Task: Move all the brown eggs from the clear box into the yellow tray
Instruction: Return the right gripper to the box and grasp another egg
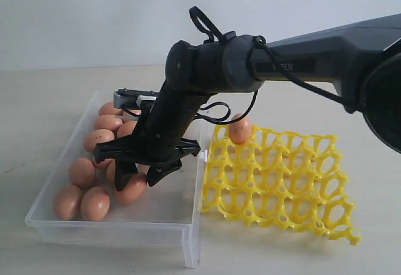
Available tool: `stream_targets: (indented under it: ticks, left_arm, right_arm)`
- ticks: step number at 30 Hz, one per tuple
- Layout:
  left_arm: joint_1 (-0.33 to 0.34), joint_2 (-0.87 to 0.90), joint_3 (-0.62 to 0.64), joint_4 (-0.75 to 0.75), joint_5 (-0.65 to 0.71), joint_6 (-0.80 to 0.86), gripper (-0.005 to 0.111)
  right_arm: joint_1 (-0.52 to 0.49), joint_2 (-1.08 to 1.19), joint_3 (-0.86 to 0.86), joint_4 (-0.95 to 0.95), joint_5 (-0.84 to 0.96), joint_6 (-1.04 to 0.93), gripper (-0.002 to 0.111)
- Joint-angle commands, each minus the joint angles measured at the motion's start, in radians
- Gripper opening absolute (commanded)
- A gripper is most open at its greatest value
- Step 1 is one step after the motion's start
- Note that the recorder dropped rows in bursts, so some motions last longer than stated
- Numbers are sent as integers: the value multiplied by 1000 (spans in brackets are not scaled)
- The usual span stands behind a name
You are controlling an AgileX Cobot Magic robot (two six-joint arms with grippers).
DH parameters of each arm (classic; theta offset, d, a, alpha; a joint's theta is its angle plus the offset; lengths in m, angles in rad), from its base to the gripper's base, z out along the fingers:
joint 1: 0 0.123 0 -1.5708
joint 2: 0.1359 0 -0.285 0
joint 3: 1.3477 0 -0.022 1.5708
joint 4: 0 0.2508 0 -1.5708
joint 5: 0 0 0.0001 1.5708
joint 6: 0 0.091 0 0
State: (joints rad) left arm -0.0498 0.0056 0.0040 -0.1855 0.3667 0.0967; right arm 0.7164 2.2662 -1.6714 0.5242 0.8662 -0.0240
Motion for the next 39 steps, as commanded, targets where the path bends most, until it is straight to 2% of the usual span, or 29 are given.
stream_targets:
  ticks: [1, 28, 39]
  left_arm:
    - [1, -6, -4, -2, -4, 2, 0]
    - [1, -6, -4, -2, -4, 2, 0]
    - [1, -6, -4, -2, -4, 2, 0]
  right_arm:
    - [0, 13, -4, -12, 13, 6, 55]
    - [0, 10, -36, -288, 11, 55, 55]
    - [0, 10, -111, -368, 135, 52, 56]
